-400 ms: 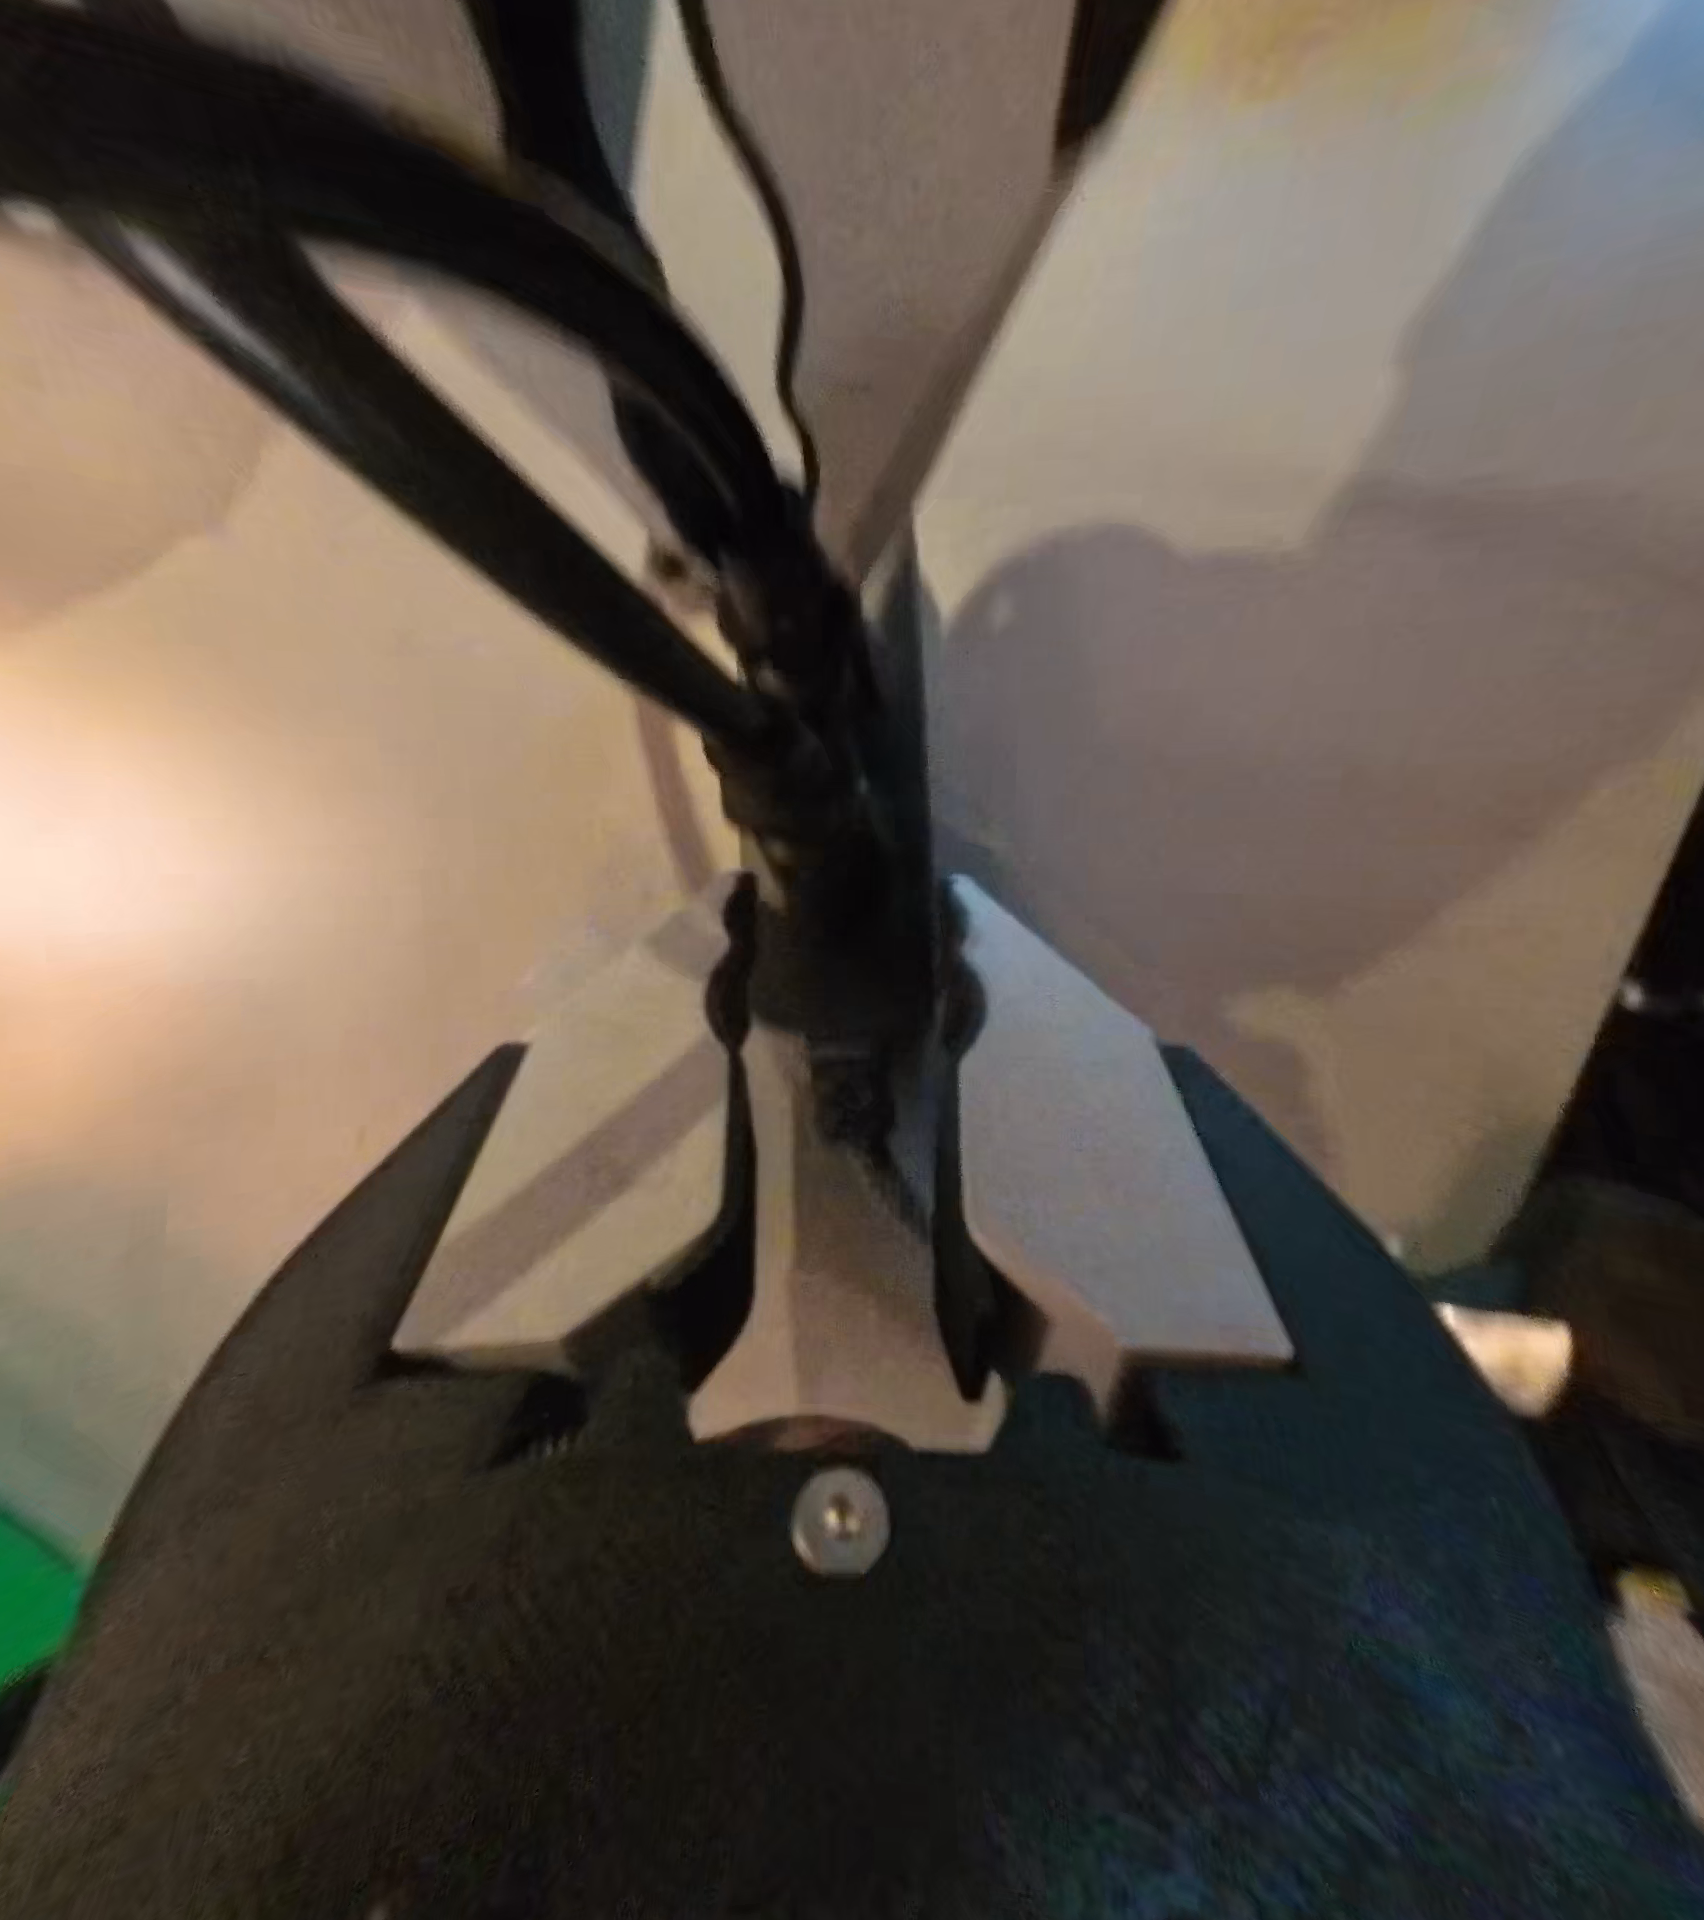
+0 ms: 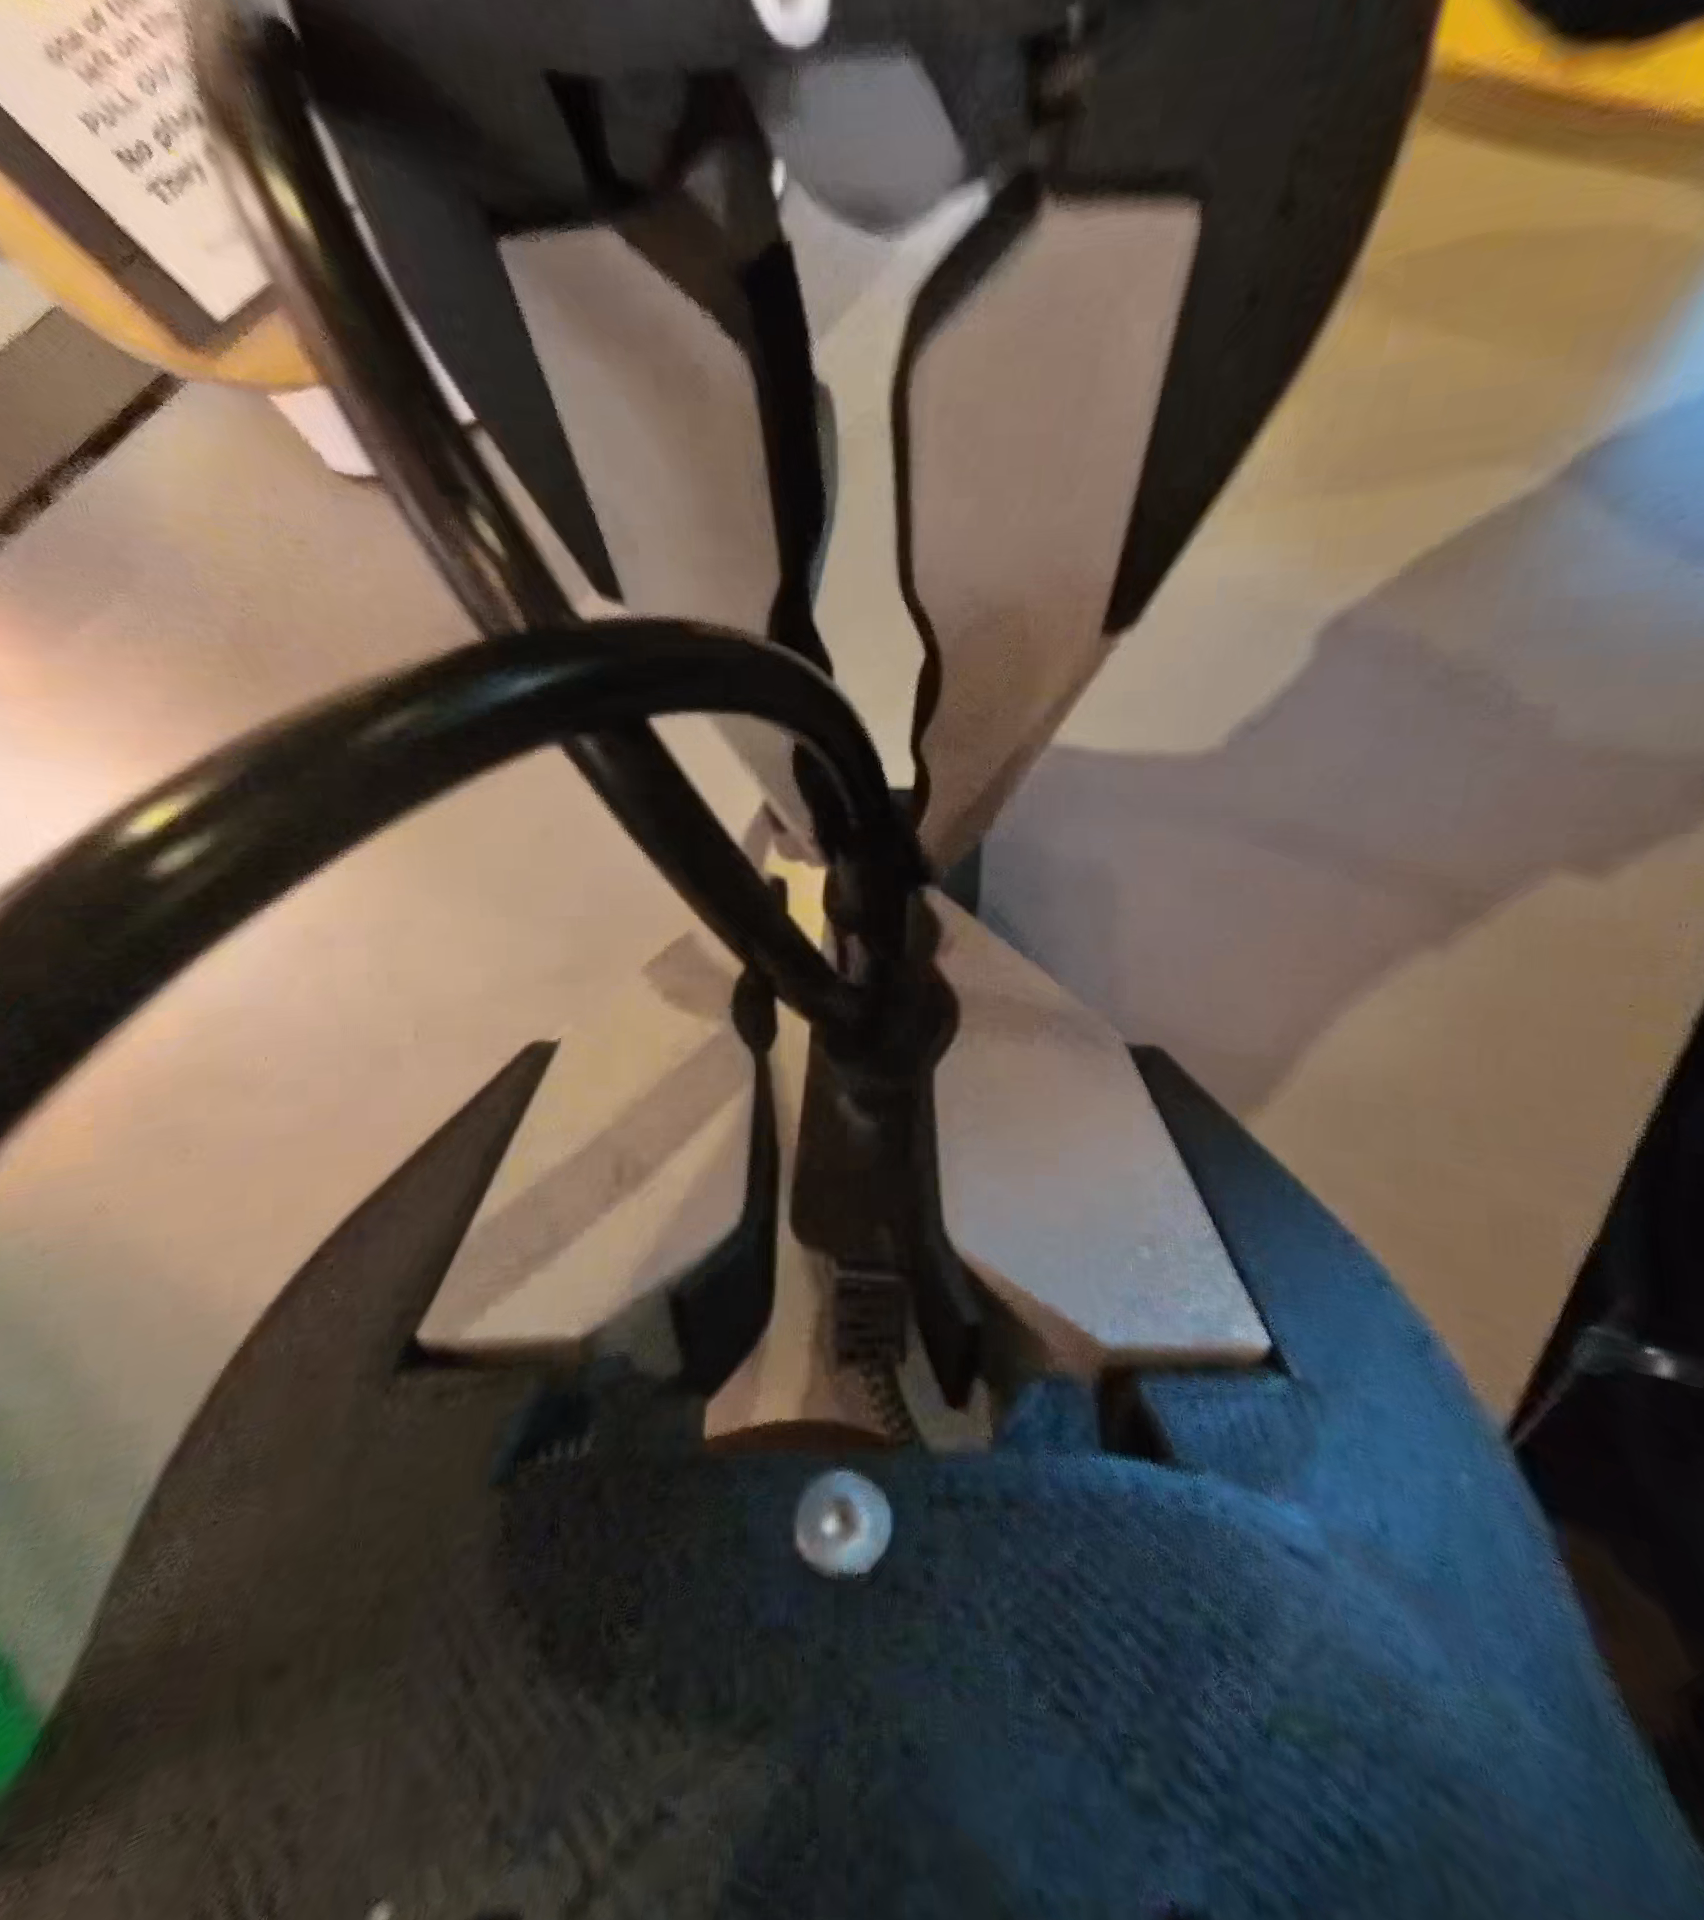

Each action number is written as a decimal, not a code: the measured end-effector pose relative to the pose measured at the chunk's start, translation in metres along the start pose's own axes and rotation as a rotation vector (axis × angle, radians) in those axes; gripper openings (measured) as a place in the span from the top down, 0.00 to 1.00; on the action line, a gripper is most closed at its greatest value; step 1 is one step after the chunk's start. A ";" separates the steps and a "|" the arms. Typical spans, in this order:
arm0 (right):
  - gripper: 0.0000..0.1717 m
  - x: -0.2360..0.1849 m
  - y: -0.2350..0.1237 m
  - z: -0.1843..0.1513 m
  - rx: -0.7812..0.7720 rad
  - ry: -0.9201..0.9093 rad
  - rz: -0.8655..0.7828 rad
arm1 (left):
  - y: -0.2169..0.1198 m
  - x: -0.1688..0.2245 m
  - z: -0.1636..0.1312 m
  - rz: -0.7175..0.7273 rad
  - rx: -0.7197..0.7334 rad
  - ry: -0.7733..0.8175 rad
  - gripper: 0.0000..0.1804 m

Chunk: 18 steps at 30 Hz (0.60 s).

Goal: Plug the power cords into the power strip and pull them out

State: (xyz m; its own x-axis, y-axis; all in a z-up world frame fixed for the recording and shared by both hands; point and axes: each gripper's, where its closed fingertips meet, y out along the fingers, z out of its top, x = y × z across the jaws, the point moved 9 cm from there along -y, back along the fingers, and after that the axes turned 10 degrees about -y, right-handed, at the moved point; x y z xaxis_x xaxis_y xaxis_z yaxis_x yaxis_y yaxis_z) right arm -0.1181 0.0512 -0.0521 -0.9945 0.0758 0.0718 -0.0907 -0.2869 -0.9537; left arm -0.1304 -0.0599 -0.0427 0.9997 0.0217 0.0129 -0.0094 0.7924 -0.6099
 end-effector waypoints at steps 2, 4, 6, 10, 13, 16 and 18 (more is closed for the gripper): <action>0.94 0.000 -0.002 -0.002 0.015 -0.007 0.004 | 0.000 -0.003 0.001 -0.069 -0.024 -0.041 0.93; 0.94 0.000 -0.003 -0.001 0.030 -0.020 0.006 | -0.003 -0.003 0.000 -0.080 -0.013 -0.038 0.93; 0.94 0.001 -0.001 -0.001 0.051 -0.049 0.011 | -0.007 -0.003 -0.003 -0.072 -0.032 -0.013 0.94; 0.94 0.003 0.001 0.000 0.062 -0.086 0.026 | -0.003 0.000 -0.001 -0.061 -0.071 0.026 0.95; 0.94 0.005 0.002 0.001 0.051 -0.080 0.046 | 0.000 -0.002 -0.003 -0.091 -0.074 0.015 0.96; 0.95 0.007 0.003 0.002 0.043 -0.051 0.068 | 0.005 -0.003 -0.004 -0.126 -0.062 -0.002 0.96; 0.95 0.007 0.003 0.002 0.032 -0.054 0.065 | 0.007 -0.006 -0.003 -0.142 -0.050 -0.013 0.96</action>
State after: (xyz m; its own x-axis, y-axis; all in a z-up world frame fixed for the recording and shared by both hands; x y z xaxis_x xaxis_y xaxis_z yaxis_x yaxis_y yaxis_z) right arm -0.1253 0.0486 -0.0539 -0.9997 0.0047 0.0259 -0.0261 -0.3196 -0.9472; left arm -0.1366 -0.0562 -0.0498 0.9904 -0.0803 0.1125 0.1341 0.7566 -0.6400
